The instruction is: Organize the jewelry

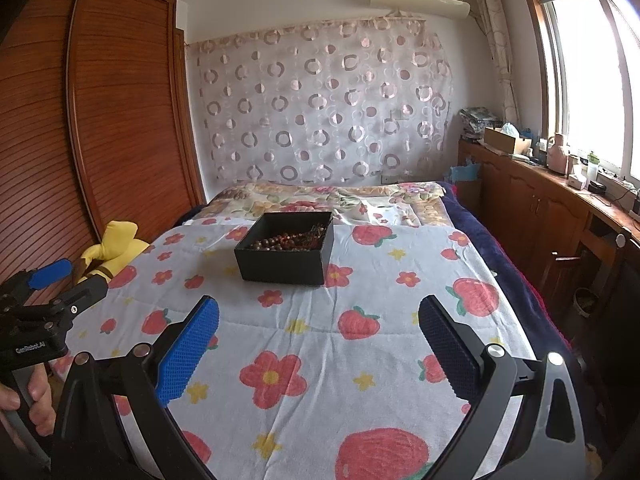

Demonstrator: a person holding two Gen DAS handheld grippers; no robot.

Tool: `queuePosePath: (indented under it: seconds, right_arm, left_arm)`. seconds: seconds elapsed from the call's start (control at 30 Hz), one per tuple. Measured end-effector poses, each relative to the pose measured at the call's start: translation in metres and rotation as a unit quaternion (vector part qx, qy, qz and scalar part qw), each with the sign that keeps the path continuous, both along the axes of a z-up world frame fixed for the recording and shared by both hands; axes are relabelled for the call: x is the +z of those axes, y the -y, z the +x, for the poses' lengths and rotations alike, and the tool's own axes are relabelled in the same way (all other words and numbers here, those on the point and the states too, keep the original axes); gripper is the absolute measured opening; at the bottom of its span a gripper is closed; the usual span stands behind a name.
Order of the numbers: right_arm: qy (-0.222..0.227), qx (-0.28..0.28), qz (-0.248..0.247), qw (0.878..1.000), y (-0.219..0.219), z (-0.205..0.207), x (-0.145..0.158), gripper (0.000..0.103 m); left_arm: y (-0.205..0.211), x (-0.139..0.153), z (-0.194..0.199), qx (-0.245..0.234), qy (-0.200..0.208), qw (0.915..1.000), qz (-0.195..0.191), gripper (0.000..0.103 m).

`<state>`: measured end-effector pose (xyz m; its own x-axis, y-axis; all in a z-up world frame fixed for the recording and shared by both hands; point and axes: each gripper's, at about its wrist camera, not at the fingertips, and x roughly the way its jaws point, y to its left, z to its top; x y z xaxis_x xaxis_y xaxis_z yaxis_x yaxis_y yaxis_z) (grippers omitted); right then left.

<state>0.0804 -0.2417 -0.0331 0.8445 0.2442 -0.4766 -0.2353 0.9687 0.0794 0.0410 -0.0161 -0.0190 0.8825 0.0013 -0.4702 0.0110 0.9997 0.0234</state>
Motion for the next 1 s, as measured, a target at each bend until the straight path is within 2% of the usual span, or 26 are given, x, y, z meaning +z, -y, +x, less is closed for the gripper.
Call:
queuePosePath:
  seconds: [1.0]
  right_arm:
    - [0.002, -0.001, 0.0, 1.0, 0.0, -0.001, -0.001, 0.101]
  left_arm:
    - [0.006, 0.011, -0.007, -0.007, 0.014, 0.9999, -0.003, 0.096]
